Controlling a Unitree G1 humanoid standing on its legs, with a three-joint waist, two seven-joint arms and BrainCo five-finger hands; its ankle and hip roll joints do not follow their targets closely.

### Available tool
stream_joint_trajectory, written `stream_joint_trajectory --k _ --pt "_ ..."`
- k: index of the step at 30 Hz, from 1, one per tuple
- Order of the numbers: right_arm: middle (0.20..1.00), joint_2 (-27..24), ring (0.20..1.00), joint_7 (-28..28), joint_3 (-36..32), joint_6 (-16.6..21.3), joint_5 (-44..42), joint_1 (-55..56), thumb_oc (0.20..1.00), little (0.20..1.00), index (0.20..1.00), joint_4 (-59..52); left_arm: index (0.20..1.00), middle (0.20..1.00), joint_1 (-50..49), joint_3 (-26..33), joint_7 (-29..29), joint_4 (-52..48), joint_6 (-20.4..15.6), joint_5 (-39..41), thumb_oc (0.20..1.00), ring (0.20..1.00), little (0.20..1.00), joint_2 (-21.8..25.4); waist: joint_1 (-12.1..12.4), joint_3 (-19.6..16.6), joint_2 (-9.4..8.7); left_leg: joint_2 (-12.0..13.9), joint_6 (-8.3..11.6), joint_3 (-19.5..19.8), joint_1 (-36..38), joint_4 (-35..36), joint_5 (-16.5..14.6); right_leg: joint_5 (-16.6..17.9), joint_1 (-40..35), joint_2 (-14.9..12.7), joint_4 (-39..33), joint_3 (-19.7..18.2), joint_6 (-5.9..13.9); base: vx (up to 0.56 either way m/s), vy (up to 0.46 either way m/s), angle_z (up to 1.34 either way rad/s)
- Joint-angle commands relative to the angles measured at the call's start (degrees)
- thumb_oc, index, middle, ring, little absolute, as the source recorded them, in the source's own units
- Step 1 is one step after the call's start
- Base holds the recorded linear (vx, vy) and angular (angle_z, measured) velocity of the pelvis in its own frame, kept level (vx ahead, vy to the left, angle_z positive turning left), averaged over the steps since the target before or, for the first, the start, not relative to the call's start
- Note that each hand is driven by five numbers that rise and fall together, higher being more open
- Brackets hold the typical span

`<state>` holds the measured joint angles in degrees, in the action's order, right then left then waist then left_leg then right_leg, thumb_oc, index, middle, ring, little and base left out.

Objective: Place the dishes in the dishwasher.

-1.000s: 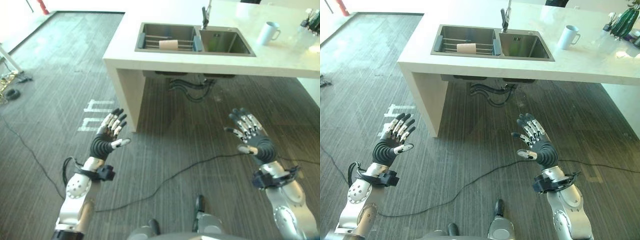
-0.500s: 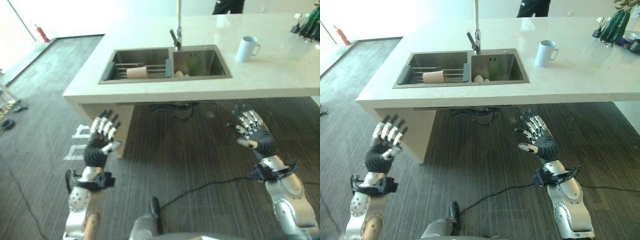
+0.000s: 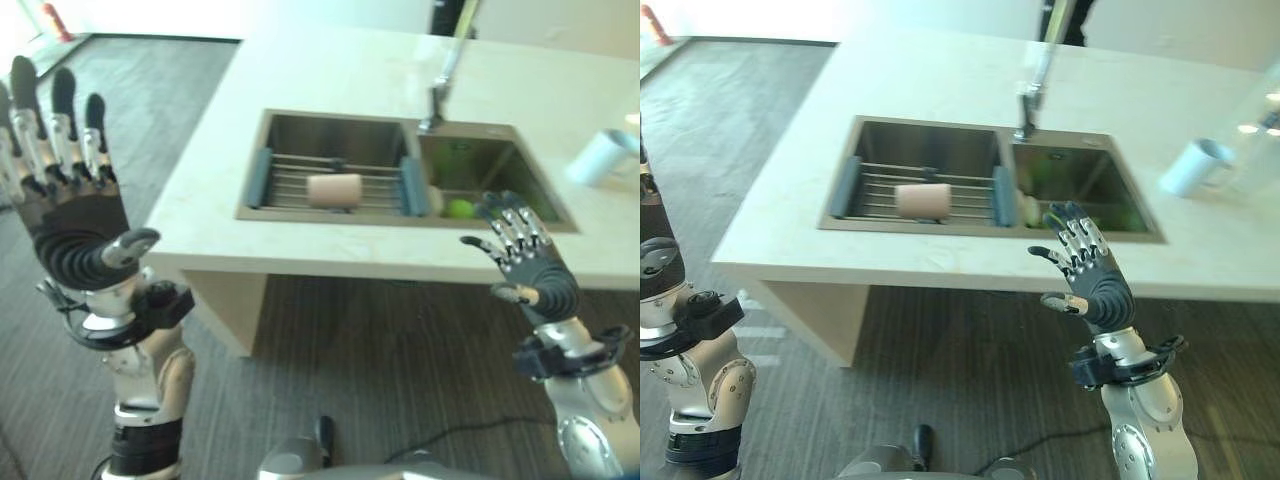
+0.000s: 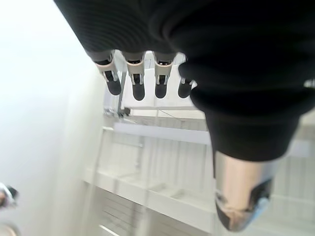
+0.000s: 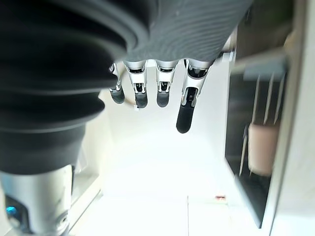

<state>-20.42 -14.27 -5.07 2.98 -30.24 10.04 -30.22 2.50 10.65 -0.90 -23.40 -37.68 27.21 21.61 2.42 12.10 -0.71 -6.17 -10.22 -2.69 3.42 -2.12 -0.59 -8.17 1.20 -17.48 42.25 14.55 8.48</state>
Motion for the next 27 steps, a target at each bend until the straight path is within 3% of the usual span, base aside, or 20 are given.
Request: stream_joint_trajectory --k 1,4,5,8,12,15,21,24,27 --pt "1.000 -0.50 1.000 -0.88 -0.10 1.93 2.25 -2.50 1.000 1.000 1.000 1.98 1.000 1.000 -3.68 0.17 -4.58 -3.33 1.34 -5.07 1.000 1.000 1.000 3.32 1.15 -3.91 -0.65 6.67 10.03 -0.18 0.45 7.07 0.53 5.39 -4.26 4.14 -15.05 -0.19 1.31 0.16 0.173 0.34" --pt "1.000 -1.95 1.000 -1.84 -0.89 2.70 0.20 -2.25 1.000 1.000 1.000 2.76 1.000 1.000 -3.65 0.47 -5.60 -3.41 2.20 -5.33 1.000 1.000 1.000 3.64 0.87 -3.10 -1.71 6.27 10.12 -0.45 1.36 7.12 -0.30 5.21 -2.91 6.51 -22.45 2.05 1.22 0.16 0.049 0.17" --pt "1.000 -2.92 1.000 -2.35 -2.10 3.21 -2.60 -1.82 1.000 1.000 1.000 3.03 1.000 1.000 -4.11 0.17 -5.66 -3.45 3.01 -5.41 1.000 1.000 1.000 3.65 0.33 -2.44 -2.46 6.33 10.28 -0.59 2.11 7.12 -1.15 6.02 -2.09 7.68 -29.21 2.52 1.41 0.20 -0.061 0.20" --pt "1.000 -2.85 1.000 -3.36 -2.84 4.28 -3.91 -0.37 1.000 1.000 1.000 2.71 1.000 1.000 -5.77 -0.23 -4.26 -3.87 4.08 -6.67 1.000 1.000 1.000 3.10 -1.00 -2.22 -3.25 5.81 10.12 -0.15 3.41 7.12 -2.93 8.80 -0.31 8.60 -35.96 0.16 2.09 0.18 -0.082 -0.39" --pt "1.000 -2.82 1.000 -2.97 -2.57 4.78 -3.90 0.74 1.000 1.000 1.000 2.04 1.000 1.000 -7.29 -0.93 -3.87 -4.14 5.10 -7.93 1.000 1.000 1.000 3.31 -2.15 -2.59 -3.13 5.53 9.54 1.57 5.03 7.12 -4.37 9.06 0.13 9.73 -37.25 -3.44 2.08 0.17 -0.111 0.07" --pt "1.000 -3.41 1.000 -1.22 -1.75 4.77 -3.47 -0.10 1.000 1.000 1.000 2.32 1.000 1.000 -7.71 -1.78 -4.75 -4.37 5.73 -8.57 1.000 1.000 1.000 3.78 -2.01 -3.16 -3.21 5.86 9.97 1.45 5.77 7.12 -4.92 8.69 -1.76 10.26 -40.30 -2.85 2.04 0.14 -0.205 0.56" --pt "1.000 -3.74 1.000 0.41 -1.95 4.17 -3.49 -0.21 1.000 1.000 1.000 2.10 1.000 1.000 -8.75 -2.38 -1.56 -4.87 6.88 -6.72 1.000 1.000 1.000 3.47 -2.57 -4.02 -2.75 7.04 10.96 -0.26 6.60 7.12 -5.26 8.30 -4.19 11.41 -43.24 -2.59 0.90 0.07 -0.171 0.03" --pt "1.000 -4.07 1.000 0.24 -2.33 4.41 -4.24 0.35 1.000 1.000 1.000 2.14 1.000 1.000 -8.82 -3.67 0.42 -4.30 8.65 -9.21 1.000 1.000 1.000 4.53 -4.12 -4.88 -1.86 8.17 11.94 -2.12 7.34 7.07 -5.28 8.51 -5.92 13.30 -46.40 -3.86 -0.24 0.11 -0.386 -0.10" --pt "1.000 -4.39 1.000 -0.82 -2.48 4.38 -4.79 0.35 1.000 1.000 1.000 2.37 1.000 1.000 -9.45 -3.61 0.84 -3.69 10.19 -10.50 1.000 1.000 1.000 5.30 -4.53 -5.02 -1.56 8.46 13.26 -3.82 6.63 2.83 -6.18 8.43 -6.19 13.87 -46.74 -3.50 -1.13 0.04 -0.231 -0.24"
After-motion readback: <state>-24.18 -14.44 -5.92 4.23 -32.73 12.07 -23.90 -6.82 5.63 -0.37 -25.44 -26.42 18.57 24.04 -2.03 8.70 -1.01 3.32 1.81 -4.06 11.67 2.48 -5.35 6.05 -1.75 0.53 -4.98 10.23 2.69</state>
